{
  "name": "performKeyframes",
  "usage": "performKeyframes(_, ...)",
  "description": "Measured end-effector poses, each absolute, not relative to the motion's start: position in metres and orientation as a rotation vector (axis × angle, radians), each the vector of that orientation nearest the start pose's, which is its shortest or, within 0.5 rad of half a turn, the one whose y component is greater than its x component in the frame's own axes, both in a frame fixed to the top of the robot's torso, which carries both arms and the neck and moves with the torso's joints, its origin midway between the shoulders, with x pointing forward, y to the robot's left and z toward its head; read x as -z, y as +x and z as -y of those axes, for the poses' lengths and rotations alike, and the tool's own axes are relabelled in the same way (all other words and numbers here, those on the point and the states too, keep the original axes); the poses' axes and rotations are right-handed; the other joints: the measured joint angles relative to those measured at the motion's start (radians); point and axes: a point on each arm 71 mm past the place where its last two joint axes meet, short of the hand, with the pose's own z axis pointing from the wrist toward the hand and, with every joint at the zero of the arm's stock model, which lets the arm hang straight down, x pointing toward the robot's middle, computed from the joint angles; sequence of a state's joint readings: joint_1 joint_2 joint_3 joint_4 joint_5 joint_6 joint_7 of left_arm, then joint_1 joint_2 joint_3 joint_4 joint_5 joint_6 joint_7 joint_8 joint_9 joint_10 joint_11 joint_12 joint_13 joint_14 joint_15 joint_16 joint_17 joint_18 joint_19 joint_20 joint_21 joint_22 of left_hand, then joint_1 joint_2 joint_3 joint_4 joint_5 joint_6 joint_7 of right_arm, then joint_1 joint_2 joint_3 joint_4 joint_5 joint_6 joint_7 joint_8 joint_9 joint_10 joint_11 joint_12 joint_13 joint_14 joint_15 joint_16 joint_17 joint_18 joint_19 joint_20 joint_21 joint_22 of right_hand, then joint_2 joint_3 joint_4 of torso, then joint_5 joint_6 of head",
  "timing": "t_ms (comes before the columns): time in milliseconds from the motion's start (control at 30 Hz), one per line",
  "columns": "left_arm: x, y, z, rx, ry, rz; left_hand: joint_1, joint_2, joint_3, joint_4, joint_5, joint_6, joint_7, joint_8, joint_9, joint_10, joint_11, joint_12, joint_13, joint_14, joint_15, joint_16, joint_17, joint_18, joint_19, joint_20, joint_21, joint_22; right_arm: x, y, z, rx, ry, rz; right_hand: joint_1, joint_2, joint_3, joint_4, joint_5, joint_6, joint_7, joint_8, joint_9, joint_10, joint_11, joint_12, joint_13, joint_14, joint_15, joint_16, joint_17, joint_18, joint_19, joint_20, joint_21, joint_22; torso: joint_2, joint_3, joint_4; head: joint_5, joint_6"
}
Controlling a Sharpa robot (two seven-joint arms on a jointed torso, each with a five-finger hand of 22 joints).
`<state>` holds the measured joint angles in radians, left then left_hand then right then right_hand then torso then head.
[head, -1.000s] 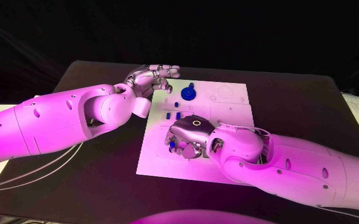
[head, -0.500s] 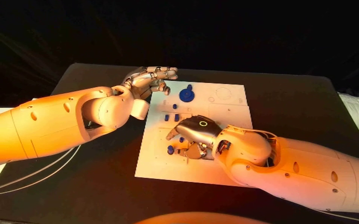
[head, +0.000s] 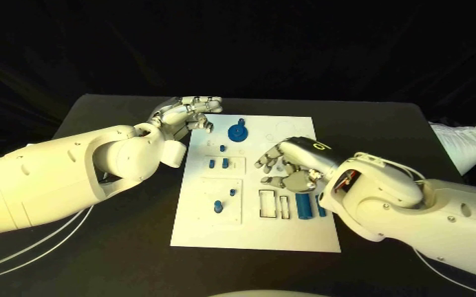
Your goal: Assemble the parts on the task board
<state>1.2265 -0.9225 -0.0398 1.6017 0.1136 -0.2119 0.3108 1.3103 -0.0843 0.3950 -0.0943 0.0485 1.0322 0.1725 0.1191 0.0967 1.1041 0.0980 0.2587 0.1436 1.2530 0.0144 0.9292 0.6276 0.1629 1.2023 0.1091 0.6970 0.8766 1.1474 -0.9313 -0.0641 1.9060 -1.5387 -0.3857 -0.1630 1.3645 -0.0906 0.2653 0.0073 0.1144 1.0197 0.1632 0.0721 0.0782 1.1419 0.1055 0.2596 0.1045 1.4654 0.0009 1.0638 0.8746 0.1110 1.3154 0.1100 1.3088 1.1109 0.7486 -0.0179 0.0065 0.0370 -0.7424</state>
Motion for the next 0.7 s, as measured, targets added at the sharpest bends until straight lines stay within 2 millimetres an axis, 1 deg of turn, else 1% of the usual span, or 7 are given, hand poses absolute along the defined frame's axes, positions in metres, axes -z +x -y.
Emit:
performKeyframes(67,0.167,0.477,-0.221,1.635,-1.251,-1.487,0.0,0.0,0.0,0.0,0.0,0.0,0.0,0.0,0.0,0.0,0.0,0.0,0.0,0.0,0.0,0.0,0.0,0.0,0.0,0.0,0.0,0.0,0.169,0.389,0.156,-0.851,-0.207,-1.645,-0.009,-0.008,-0.012,0.012,0.001,0.012,-0.012,0.005,0.003,0.096,-0.024,0.051,0.03,0.002,-0.015,0.057,0.067,-0.023,0.043,-0.011,0.045,0.072,-0.001,-0.001,-0.002,-0.01,0.003)
performKeyframes(200,0.167,0.477,-0.221,1.635,-1.251,-1.488,0.0,0.0,0.0,0.0,0.0,0.0,0.0,0.0,0.0,0.0,0.0,0.0,0.0,0.0,0.0,0.0,0.0,0.0,0.0,0.0,0.0,0.0,0.171,0.388,0.188,-0.768,-0.079,-1.721,-0.064,-0.027,-0.055,0.055,0.07,0.033,-0.041,0.028,0.01,0.212,-0.073,0.199,0.161,0.001,-0.042,0.174,0.204,-0.045,0.113,-0.04,0.124,0.187,-0.004,-0.0031,-0.0067,-0.031,0.008)
performKeyframes(333,0.167,0.477,-0.221,1.635,-1.251,-1.488,0.0,0.0,0.0,0.0,0.0,0.0,0.0,0.0,0.0,0.0,0.0,0.0,0.0,0.0,0.0,0.0,0.0,0.0,0.0,0.0,0.0,0.0,0.176,0.382,0.208,-0.684,0.008,-1.792,-0.1,-0.019,-0.115,0.111,0.156,0.033,-0.048,0.056,0.018,0.221,-0.081,0.633,0.654,0.001,-0.044,0.29,0.351,-0.058,0.139,-0.047,0.167,0.197,-0.006,-0.005,-0.0123,-0.048,0.011)
performKeyframes(433,0.167,0.476,-0.221,1.635,-1.251,-1.489,0.0,0.0,0.0,0.0,0.0,0.0,0.0,0.0,0.0,0.0,0.0,0.0,0.0,0.0,0.0,0.0,0.0,0.0,0.0,0.0,0.0,0.0,0.181,0.379,0.218,-0.613,0.048,-1.837,-0.127,-0.017,-0.163,0.16,0.208,0.029,-0.052,0.074,0.026,0.213,-0.081,0.796,0.85,0.001,-0.048,0.329,0.402,-0.058,0.142,-0.044,0.175,0.197,-0.007,-0.0061,-0.0165,-0.058,0.011)
performKeyframes(500,0.167,0.477,-0.221,1.636,-1.251,-1.489,0.0,0.0,0.0,0.0,0.0,0.0,0.0,0.0,0.0,0.0,0.0,0.0,0.0,0.0,0.0,0.0,0.0,0.0,0.0,0.0,0.0,0.0,0.185,0.378,0.222,-0.571,0.063,-1.863,-0.148,-0.021,-0.191,0.187,0.194,0.023,-0.049,0.079,0.028,0.211,-0.079,0.836,0.9,0.001,-0.048,0.338,0.416,-0.058,0.142,-0.044,0.175,0.197,-0.008,-0.0068,-0.0191,-0.063,0.011)
performKeyframes(600,0.168,0.476,-0.221,1.636,-1.251,-1.489,0.0,0.0,0.0,0.0,0.0,0.0,0.0,0.0,0.0,0.0,0.0,0.0,0.0,0.0,0.0,0.0,0.0,0.0,0.0,0.0,0.0,0.0,0.19,0.375,0.227,-0.511,0.071,-1.894,-0.149,-0.02,-0.241,0.232,0.134,0.011,-0.048,0.094,0.033,0.206,-0.074,0.873,0.956,0.001,-0.048,0.344,0.425,-0.058,0.145,-0.041,0.179,0.197,-0.01,-0.008,-0.0224,-0.066,0.009)
performKeyframes(700,0.168,0.476,-0.221,1.636,-1.251,-1.489,0.004,0.004,-0.003,-0.003,0.0,0.0,0.0,0.005,-0.001,0.0,0.0,0.008,0.003,-0.007,0.0,0.0,-0.004,0.0,0.0,0.0,-0.006,-0.003,0.194,0.373,0.229,-0.463,0.064,-1.914,-0.154,-0.015,-0.274,0.259,0.127,0.004,-0.05,0.105,0.038,0.206,-0.074,0.889,0.986,0.001,-0.048,0.344,0.43,-0.058,0.146,-0.04,0.179,0.197,-0.01,-0.0085,-0.0245,-0.067,0.008)
